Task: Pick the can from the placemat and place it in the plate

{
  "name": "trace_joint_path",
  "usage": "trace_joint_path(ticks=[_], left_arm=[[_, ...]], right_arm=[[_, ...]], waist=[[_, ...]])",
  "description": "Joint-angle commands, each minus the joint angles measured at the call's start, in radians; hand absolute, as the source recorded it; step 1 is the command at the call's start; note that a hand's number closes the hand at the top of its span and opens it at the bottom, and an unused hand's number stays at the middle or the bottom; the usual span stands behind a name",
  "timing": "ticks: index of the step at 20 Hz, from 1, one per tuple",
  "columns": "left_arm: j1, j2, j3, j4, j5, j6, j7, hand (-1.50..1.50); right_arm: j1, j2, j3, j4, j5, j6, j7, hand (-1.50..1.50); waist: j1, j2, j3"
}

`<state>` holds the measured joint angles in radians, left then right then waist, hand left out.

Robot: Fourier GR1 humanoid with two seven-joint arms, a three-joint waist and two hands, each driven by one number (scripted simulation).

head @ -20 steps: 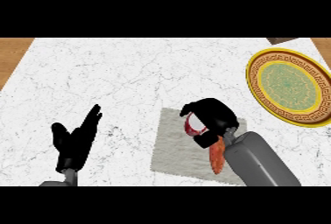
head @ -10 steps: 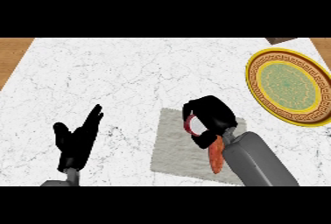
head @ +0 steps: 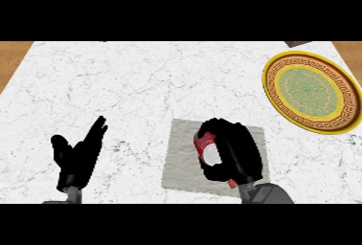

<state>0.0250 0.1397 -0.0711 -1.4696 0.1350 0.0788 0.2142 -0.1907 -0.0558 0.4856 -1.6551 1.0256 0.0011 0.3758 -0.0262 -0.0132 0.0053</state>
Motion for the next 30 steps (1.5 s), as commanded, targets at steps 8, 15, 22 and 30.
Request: trace_joint_path(ticks=[8,15,22,30], left_arm=[[0.017,-0.032,-0.027,0.036,-0.027,0.002,-0.018,0.00],[-0.013,-0.022,-0.020,0.015,-0.027,-0.006,0.033,0.00],[-0.004,-0.055,-0.033,0.056,-0.045,-0.007,-0.006,0.00],[-0.033,-0.045,-0.021,0.013,-0.034,-0.011,0.046,0.00]], right_arm=[[0.205,0.052,-0.028,-0.375,0.151,-0.258,0.193,1.50],[0.203,-0.006,-0.291,-0.353,-0.131,-0.373,0.071,1.50],[0.146,-0.111,-0.524,-0.171,-0.342,-0.457,-0.147,1.50],[-0.139,-0.267,-0.797,0.340,-0.550,-0.523,-0.409,1.50]], waist=[[0.010,0.011,-0.005],[0.023,0.015,-0.004],[0.026,0.015,-0.005],[0.044,0.021,-0.003]])
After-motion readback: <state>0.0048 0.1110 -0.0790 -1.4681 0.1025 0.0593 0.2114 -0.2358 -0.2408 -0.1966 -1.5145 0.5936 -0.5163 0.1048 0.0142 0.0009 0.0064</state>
